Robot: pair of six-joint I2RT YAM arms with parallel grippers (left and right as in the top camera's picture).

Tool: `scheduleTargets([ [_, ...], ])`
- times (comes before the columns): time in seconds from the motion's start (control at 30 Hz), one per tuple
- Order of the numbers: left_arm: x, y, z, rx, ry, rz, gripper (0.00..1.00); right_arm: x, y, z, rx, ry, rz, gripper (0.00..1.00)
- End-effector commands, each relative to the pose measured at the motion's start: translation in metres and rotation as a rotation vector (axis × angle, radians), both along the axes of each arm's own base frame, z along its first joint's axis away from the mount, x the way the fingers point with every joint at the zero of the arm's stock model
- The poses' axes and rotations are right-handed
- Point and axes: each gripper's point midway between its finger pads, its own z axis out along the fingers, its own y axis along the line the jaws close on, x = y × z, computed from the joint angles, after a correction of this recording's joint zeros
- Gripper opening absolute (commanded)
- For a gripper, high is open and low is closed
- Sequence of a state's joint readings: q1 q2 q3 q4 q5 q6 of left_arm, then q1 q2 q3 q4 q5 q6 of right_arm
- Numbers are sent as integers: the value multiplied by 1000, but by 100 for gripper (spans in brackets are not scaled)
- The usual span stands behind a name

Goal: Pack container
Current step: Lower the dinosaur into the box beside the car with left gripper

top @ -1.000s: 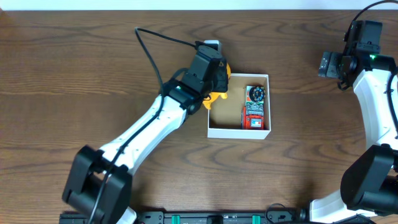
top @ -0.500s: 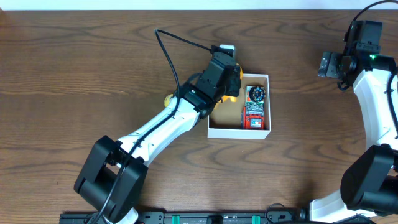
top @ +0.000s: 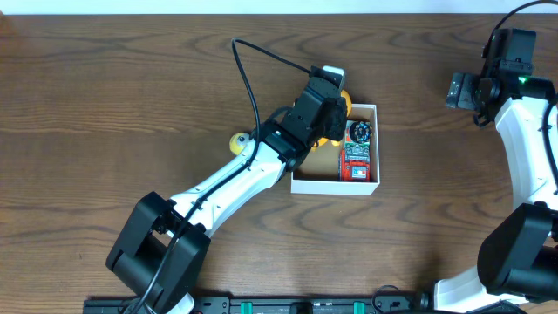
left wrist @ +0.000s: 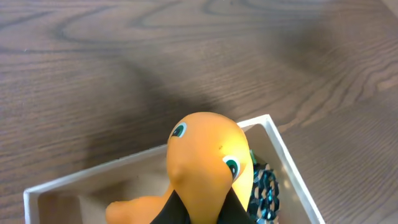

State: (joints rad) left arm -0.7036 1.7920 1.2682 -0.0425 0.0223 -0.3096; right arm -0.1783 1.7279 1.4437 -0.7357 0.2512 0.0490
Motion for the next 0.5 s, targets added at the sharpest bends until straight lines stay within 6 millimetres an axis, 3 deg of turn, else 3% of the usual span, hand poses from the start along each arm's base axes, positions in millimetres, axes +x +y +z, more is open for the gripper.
scheduleTargets([
  [0.0, -4, 1, -10, 44, 23, -8, 6, 3, -3, 2, 3, -14, -21, 99],
  [0.13, -9, 15, -25, 82, 92, 74, 6, 3, -3, 2, 3, -13, -21, 99],
  [0.33, -9, 16, -25, 79, 91, 79, 6, 3, -3, 2, 3, -14, -21, 99],
  [0.37, -9, 16, -25, 79, 92, 79, 9, 3, -3, 2, 3, -14, -21, 99],
  [0.43, -9, 16, -24, 78, 90, 80, 37, 3, -3, 2, 3, -13, -21, 99],
  [0.47, -8, 15, -24, 76, 88, 80, 39, 3, -3, 2, 3, -14, -21, 99],
])
